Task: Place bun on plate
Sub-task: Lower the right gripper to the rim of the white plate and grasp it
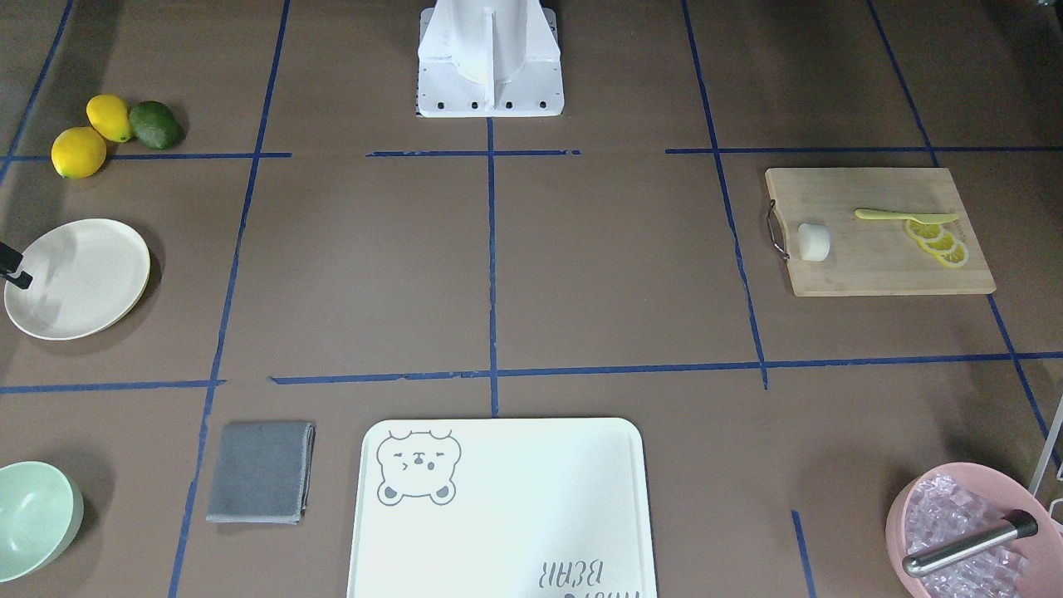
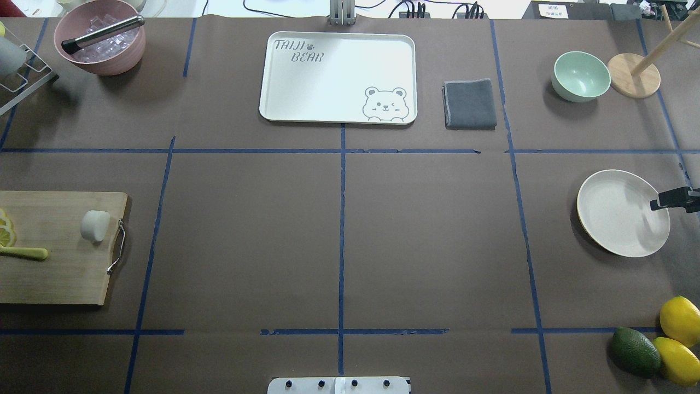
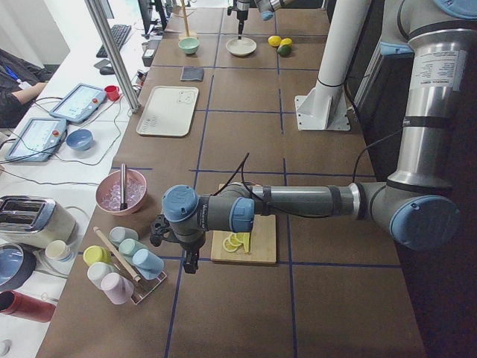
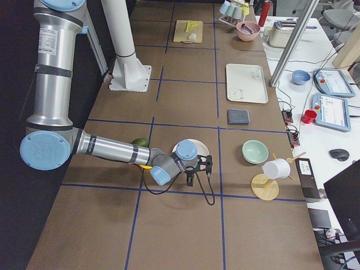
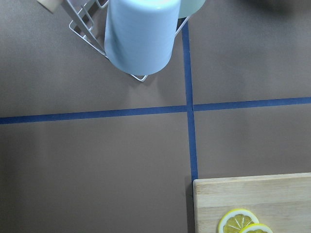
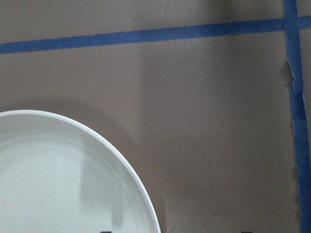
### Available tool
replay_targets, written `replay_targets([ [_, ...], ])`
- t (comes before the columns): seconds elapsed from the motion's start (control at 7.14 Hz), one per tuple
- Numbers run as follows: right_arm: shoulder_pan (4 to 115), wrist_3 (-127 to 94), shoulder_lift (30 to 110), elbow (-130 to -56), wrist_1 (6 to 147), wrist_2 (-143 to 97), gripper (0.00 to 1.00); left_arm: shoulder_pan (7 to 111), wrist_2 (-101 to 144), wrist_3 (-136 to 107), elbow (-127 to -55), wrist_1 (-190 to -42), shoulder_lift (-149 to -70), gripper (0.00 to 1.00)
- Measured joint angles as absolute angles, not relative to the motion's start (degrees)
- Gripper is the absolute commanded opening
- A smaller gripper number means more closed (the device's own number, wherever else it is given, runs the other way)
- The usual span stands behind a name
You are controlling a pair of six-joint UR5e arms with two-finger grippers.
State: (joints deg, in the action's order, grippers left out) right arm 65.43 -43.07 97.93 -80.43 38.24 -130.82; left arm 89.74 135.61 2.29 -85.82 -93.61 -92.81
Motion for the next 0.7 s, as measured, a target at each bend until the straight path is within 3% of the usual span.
replay_targets([
  [0.14,65.1,-43.0,98.0,-80.4,38.2,-130.9,0.21,89.8,135.6,2.3,-85.9,-93.6,-92.8,1.00],
  [0.28,64.8,-42.9,98.1,-80.5,38.2,-131.0,0.02,89.8,135.6,2.3,-85.9,-93.6,-92.8,1.00],
  [0.7,64.4,-43.1,98.1,-81.5,38.1,-131.9,0.00,89.8,135.6,2.3,-86.0,-93.6,-92.8,1.00],
])
